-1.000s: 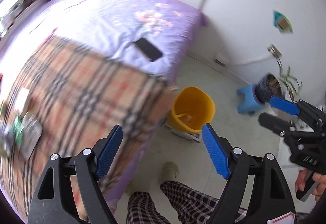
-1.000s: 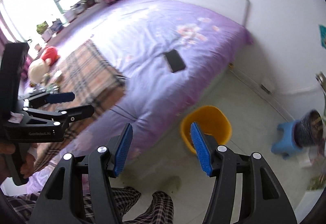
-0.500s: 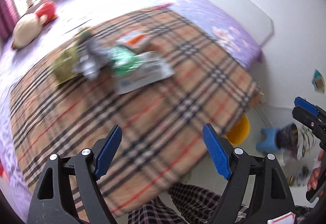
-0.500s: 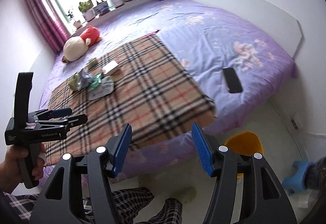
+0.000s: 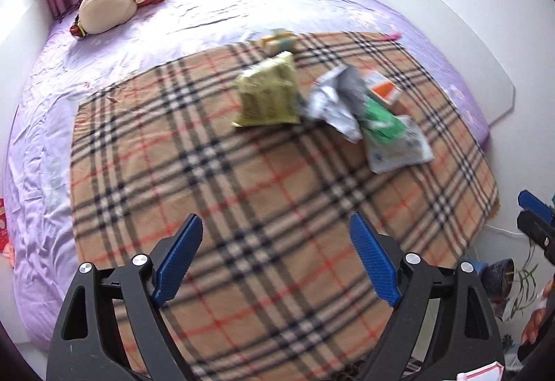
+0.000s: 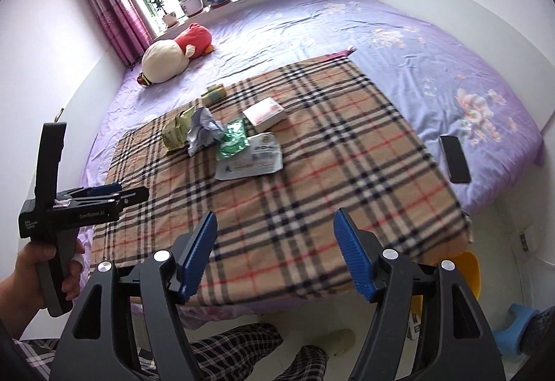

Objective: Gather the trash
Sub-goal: 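Move both tools back toward the remaining trash on the plaid cloth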

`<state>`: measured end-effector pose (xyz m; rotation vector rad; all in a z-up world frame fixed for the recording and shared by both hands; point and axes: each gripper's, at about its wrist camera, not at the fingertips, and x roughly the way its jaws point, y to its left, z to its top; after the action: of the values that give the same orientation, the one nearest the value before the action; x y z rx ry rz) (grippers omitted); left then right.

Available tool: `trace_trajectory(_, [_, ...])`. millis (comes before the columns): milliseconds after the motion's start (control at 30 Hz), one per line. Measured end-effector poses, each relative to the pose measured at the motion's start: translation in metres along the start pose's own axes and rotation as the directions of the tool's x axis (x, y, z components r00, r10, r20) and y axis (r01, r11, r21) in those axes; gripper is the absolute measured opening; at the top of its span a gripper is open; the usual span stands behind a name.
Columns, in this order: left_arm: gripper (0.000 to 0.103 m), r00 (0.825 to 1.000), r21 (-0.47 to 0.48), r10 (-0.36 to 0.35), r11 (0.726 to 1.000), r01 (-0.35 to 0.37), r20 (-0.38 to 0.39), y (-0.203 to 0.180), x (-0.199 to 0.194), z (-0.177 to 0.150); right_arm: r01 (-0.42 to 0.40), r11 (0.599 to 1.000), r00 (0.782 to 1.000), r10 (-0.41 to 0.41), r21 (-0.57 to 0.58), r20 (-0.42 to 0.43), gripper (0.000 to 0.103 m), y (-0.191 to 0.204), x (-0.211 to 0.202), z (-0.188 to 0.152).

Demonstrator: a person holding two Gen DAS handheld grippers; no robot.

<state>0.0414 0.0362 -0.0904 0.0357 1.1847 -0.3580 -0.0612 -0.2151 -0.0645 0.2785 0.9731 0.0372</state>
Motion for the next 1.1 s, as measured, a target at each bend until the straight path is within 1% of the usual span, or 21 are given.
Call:
trace_trajectory(100, [0.09, 1.0, 0.008, 0.011, 1.0, -0.011, -0.004, 0.013, 0.009, 0.014, 0.004, 1.0, 1.0, -0.004, 0.001, 0.002, 0.078, 0.014, 0.018, 0.006])
trace_trajectory(133, [0.09, 1.0, 0.014, 0.015, 1.0, -0.015, -0.004, 0.016, 0.014, 0.02, 0.005, 1.0, 1.0, -0.005, 0.0, 0.006, 0.081, 0.017, 0.025, 0.008])
trace_trajectory(233, [0.091, 1.0, 0.023, 0.014, 1.0, -0.014, -0.008, 0.025, 0.025, 0.035, 0.025, 1.0, 1.0, -0.025, -0.015, 0.002, 0.086, 0.027, 0.051, 0.012])
trace_trajectory(400, [0.092, 1.0, 0.056, 0.0, 0.998, 0.0, -0.006, 0.032, 0.036, 0.061, 0.06, 0.998, 0.998, -0.06, 0.0, -0.037, 0.088, 0.033, 0.091, 0.023])
trace_trajectory(467, [0.092, 1.0, 0.073, -0.004, 0.997, 0.004, -0.002, 0.031, 0.037, 0.067, 0.072, 0.997, 0.997, -0.072, -0.001, -0.037, 0.09, 0.035, 0.104, 0.028])
trace_trajectory(567, [0.093, 1.0, 0.098, -0.008, 0.995, 0.008, -0.006, 0.03, 0.042, 0.075, 0.081, 0.997, 0.995, -0.081, -0.017, -0.059, 0.091, 0.038, 0.122, 0.034])
trace_trajectory(667, [0.093, 1.0, 0.107, -0.015, 0.994, 0.016, -0.015, 0.029, 0.049, 0.081, 0.101, 0.993, 0.992, -0.105, -0.061, -0.071, 0.093, 0.043, 0.136, 0.039])
trace_trajectory(733, [0.093, 1.0, 0.116, -0.023, 0.993, 0.025, -0.018, 0.027, 0.052, 0.084, 0.116, 0.991, 0.989, -0.122, -0.069, -0.079, 0.093, 0.043, 0.144, 0.04])
trace_trajectory(800, [0.093, 0.999, 0.126, -0.027, 0.992, 0.029, -0.023, 0.025, 0.055, 0.087, 0.116, 0.992, 0.989, -0.119, -0.046, -0.084, 0.094, 0.041, 0.148, 0.041])
trace_trajectory(933, [0.094, 0.999, 0.126, -0.034, 0.991, 0.039, -0.036, 0.022, 0.063, 0.091, 0.12, 0.992, 0.99, -0.121, -0.025, -0.065, 0.099, 0.042, 0.15, 0.043])
trace_trajectory(1000, [0.094, 0.999, 0.123, -0.027, 0.992, 0.032, -0.041, 0.021, 0.069, 0.094, 0.14, 0.989, 0.988, -0.143, -0.047, -0.055, 0.099, 0.046, 0.154, 0.043])
trace_trajectory(1100, [0.093, 0.999, 0.122, -0.009, 0.992, 0.015, -0.054, 0.022, 0.081, 0.098, 0.194, 0.976, 0.979, -0.198, -0.1, -0.039, 0.099, 0.053, 0.158, 0.041])
